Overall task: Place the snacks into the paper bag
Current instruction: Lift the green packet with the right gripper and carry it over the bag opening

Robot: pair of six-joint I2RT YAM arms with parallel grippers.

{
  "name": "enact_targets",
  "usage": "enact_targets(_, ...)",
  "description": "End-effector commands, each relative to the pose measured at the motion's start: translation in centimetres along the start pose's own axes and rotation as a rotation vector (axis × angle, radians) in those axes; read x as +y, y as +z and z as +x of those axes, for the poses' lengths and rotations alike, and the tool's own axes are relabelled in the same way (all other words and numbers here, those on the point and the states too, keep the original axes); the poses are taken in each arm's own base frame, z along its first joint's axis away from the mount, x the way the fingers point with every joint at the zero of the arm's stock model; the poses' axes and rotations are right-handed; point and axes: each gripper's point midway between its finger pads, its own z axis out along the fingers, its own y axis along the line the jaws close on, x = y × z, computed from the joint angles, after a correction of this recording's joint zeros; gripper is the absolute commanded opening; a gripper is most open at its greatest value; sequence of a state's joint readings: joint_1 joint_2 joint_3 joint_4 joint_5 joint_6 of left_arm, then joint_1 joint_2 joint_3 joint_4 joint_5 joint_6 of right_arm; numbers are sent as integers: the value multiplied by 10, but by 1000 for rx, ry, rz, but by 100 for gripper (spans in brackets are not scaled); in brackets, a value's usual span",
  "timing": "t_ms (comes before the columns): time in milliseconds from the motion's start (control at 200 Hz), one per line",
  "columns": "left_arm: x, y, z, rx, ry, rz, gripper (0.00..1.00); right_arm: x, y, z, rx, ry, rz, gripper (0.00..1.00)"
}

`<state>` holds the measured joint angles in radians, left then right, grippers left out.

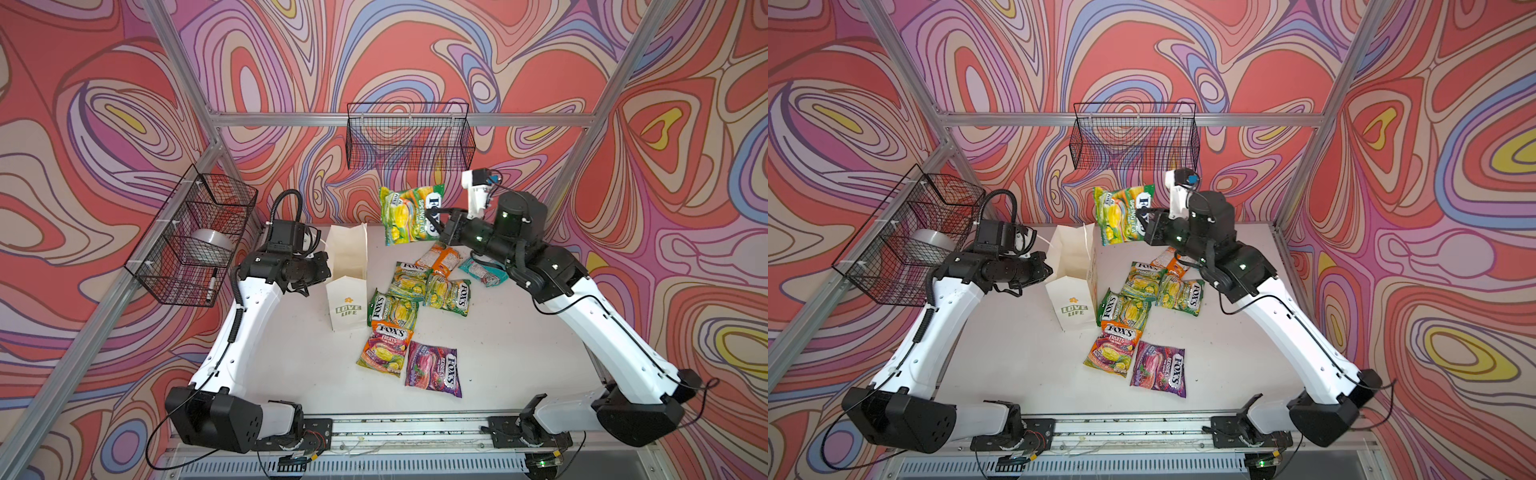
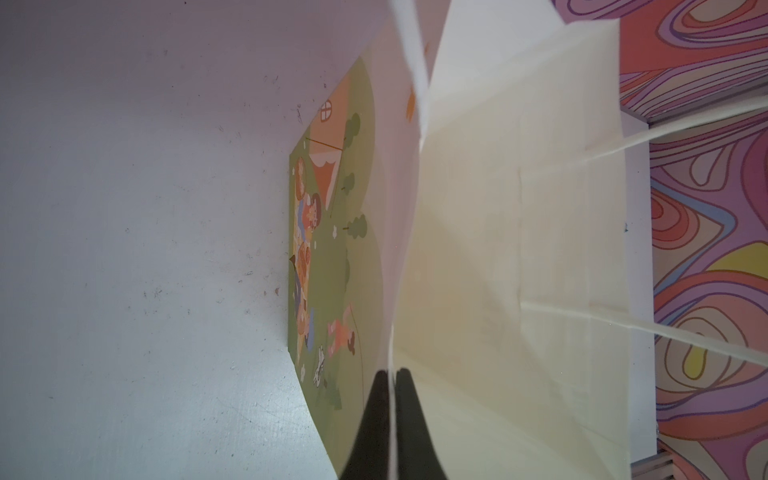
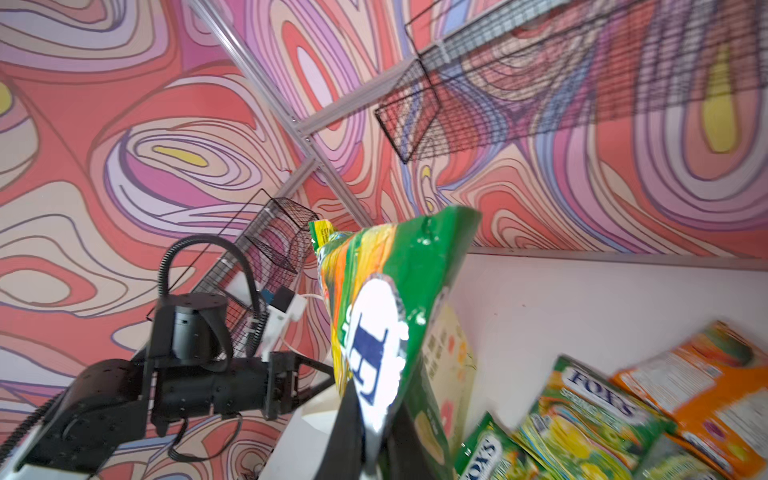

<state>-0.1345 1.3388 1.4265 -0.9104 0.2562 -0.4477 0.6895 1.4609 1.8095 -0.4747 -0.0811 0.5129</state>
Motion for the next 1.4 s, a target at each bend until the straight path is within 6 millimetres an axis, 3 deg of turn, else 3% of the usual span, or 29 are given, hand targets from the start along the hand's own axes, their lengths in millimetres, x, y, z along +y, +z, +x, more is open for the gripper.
enact_targets(0,-1,3,3,10,-23,20,0,26,27,-3,-33,-75,22,0)
enact_targets(140,0,2,3,8,-30,17,0,55,65,10,-29,-112,49,0)
enact_targets(160,0,2,3,7,-30,16,0,52,80,21,-10,-117,69,0)
enact_targets(215,0,1,2,5,-35,14,0,52,95,33,3,-128,99,0)
enact_targets(376,4,2,3,1,-49,-8,0,39,119,65,46,-160,216,0)
enact_targets(471,7,2,3,-1,-60,-19,0,21,120,77,58,-173,306,0)
enact_targets(586,7,2,3,-2,-69,-21,0,14,119,85,65,-187,345,0)
enact_targets(947,11,2,1,-13,-78,-39,0,8,126,115,128,-277,451,0)
enact_targets(1397,7,5,2,-5,-79,-9,0,0,140,155,218,-262,457,0)
